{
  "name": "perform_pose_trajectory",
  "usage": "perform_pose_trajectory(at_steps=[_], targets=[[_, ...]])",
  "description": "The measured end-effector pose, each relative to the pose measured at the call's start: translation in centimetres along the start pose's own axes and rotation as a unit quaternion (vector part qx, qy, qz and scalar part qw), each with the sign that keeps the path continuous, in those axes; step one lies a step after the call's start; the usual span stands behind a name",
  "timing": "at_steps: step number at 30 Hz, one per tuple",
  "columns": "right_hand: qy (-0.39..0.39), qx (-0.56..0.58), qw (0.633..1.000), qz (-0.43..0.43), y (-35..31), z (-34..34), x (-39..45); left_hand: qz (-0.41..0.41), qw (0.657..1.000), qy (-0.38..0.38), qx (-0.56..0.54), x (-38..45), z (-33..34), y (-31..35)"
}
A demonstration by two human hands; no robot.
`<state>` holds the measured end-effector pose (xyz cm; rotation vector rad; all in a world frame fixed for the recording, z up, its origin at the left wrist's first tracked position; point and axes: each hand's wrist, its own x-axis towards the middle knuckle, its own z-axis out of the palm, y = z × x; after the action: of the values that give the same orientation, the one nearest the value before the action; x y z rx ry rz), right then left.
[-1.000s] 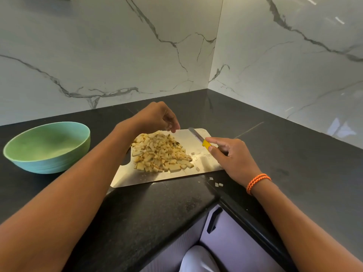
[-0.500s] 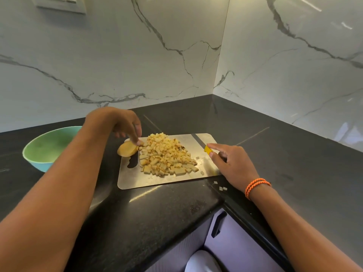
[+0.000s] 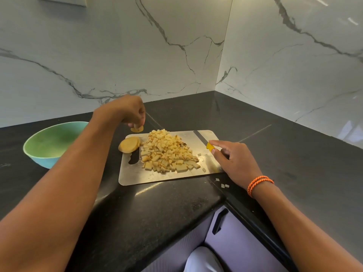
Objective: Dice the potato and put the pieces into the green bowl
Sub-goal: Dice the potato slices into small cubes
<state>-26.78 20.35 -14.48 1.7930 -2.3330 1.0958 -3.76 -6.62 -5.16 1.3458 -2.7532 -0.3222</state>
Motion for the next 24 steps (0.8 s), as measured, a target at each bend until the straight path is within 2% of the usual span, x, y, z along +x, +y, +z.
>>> perform_pose_trajectory(at_steps=[3, 7, 9, 11, 15, 20, 24], targets=[[0.008, -0.001, 1.000, -0.001, 0.1, 0.1, 0.1, 0.044, 0.997, 0.050, -0.033, -0.8, -1.0, 1.6], [0.032, -0.013, 0.999, 0.009, 0.1, 0.0, 0.1, 0.158, 0.967, 0.100, -0.175, -1.6, 0.6, 5.8], [0.056, -0.032, 0.998, 0.011, 0.0, -0.1, 0.2, 0.195, 0.959, 0.113, -0.171, -1.6, 3.3, 8.4], [0.075, -0.046, 0.996, 0.018, 0.0, -0.3, 0.2, 0.214, 0.960, 0.133, -0.121, -1.4, 6.4, 10.5], [0.071, -0.073, 0.995, 0.019, -0.2, -0.2, 0.1, 0.198, 0.962, 0.178, -0.056, -0.8, 9.9, 12.2], [0.038, -0.105, 0.994, 0.003, -1.2, 0.2, 0.1, 0.187, 0.968, 0.141, -0.092, -0.1, 9.7, 11.7], [0.024, -0.130, 0.991, -0.012, -1.9, 0.7, 0.4, 0.158, 0.968, 0.155, -0.122, 0.4, 9.4, 10.8]])
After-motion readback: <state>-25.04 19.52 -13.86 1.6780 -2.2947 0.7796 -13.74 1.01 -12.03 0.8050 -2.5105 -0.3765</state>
